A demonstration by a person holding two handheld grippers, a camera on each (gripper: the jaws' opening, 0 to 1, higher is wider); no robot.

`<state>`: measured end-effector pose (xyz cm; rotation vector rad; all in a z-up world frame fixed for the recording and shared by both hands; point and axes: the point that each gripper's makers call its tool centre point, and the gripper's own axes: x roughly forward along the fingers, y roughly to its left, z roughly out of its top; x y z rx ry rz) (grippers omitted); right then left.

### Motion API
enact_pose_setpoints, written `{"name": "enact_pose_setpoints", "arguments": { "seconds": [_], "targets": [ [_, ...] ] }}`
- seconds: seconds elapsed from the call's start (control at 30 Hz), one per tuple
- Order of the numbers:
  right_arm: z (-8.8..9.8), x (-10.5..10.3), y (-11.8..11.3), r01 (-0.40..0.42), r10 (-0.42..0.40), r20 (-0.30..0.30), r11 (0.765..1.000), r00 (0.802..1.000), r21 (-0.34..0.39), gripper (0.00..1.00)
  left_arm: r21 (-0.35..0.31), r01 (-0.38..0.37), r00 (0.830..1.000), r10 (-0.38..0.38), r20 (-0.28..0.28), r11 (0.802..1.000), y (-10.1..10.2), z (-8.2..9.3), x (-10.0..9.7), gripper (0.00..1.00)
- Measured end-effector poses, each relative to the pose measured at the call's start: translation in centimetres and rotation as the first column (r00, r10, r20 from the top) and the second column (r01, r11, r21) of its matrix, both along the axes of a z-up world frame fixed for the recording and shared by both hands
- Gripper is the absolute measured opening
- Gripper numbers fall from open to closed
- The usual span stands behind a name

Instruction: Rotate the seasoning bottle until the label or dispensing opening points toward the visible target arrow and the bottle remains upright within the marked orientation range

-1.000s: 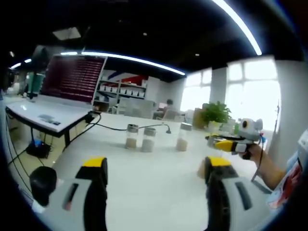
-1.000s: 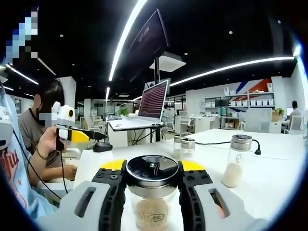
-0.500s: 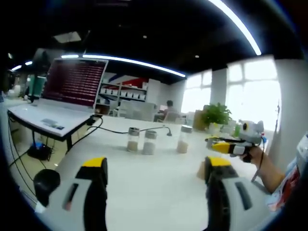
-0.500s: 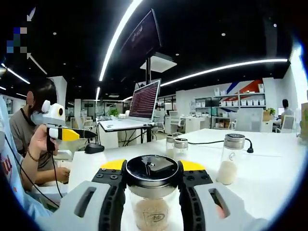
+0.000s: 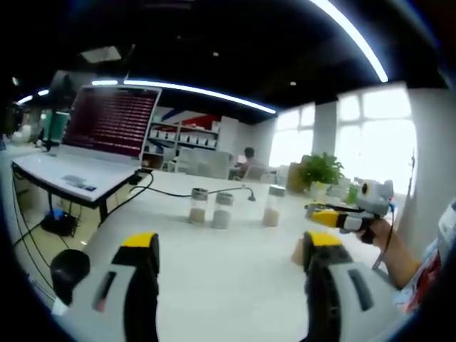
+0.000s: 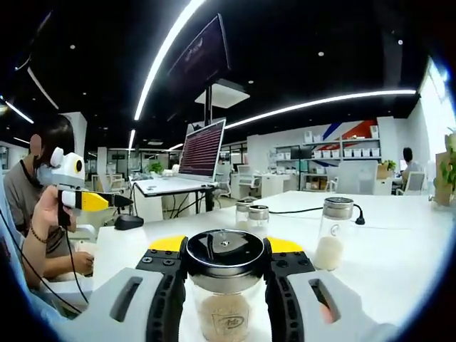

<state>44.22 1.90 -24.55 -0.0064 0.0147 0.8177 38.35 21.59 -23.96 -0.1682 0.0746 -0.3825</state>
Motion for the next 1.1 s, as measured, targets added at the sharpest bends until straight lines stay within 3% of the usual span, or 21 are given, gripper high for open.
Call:
{"name": "enact_pose_setpoints", "arguments": {
  "seconds": [1.1],
  "targets": [
    [0.02,0.53,-0.31,0.196,-0.197,0.002,0.980,0.980,0.018,0.42,-0.004,0.001,1.000,-0.001,-0.008,1.000,0.12,-0.10,0.10,0.88]
  ]
}}
